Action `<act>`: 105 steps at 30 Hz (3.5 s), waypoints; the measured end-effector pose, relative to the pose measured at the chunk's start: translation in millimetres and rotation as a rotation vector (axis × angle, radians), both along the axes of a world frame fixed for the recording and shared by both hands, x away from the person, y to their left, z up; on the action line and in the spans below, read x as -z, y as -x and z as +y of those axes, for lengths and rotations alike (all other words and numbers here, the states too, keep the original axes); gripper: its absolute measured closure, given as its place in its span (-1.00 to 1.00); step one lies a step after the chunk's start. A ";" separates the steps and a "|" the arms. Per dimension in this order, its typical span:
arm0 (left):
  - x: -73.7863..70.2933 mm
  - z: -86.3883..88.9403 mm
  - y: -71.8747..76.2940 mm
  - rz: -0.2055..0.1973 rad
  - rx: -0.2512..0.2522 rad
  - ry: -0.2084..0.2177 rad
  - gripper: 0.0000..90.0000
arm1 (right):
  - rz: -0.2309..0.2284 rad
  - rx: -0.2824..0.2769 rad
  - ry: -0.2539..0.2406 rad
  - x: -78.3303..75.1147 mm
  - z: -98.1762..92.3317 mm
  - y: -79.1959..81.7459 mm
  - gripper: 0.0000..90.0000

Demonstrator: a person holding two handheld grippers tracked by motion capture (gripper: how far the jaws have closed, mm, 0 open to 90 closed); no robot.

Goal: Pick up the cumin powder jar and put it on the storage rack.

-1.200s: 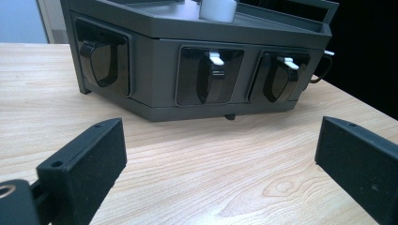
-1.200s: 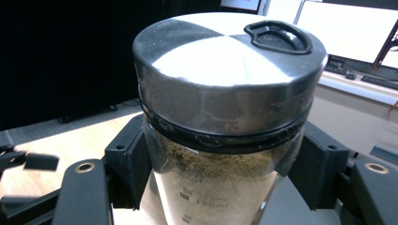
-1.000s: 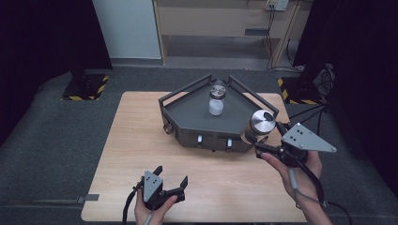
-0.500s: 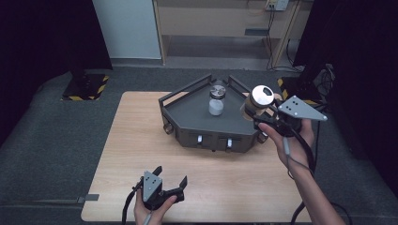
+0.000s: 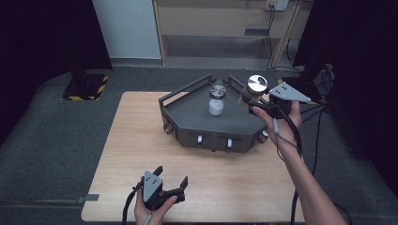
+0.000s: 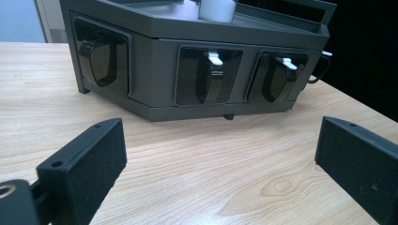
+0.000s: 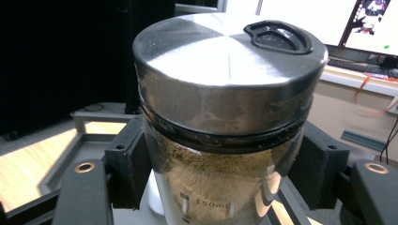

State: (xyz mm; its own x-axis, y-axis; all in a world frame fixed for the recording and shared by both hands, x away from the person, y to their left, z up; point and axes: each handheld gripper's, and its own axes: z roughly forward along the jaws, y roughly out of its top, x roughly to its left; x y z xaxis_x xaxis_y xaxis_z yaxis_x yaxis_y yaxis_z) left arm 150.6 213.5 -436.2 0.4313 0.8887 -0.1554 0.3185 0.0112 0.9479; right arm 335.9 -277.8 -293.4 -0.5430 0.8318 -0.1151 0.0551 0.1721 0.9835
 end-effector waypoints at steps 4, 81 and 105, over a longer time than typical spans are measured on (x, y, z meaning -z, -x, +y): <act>0.4 -0.3 -0.3 -0.001 0.001 -0.002 -0.97 | 0.029 0.019 0.006 6.0 4.2 -16.1 -0.30; 4.9 -2.4 -1.9 0.023 0.005 0.007 -0.97 | 0.231 0.100 -0.005 73.7 22.7 -89.3 -0.38; 2.6 -2.6 2.2 0.010 -0.015 0.022 -0.97 | 0.179 0.055 -0.048 48.7 5.1 -21.3 -0.86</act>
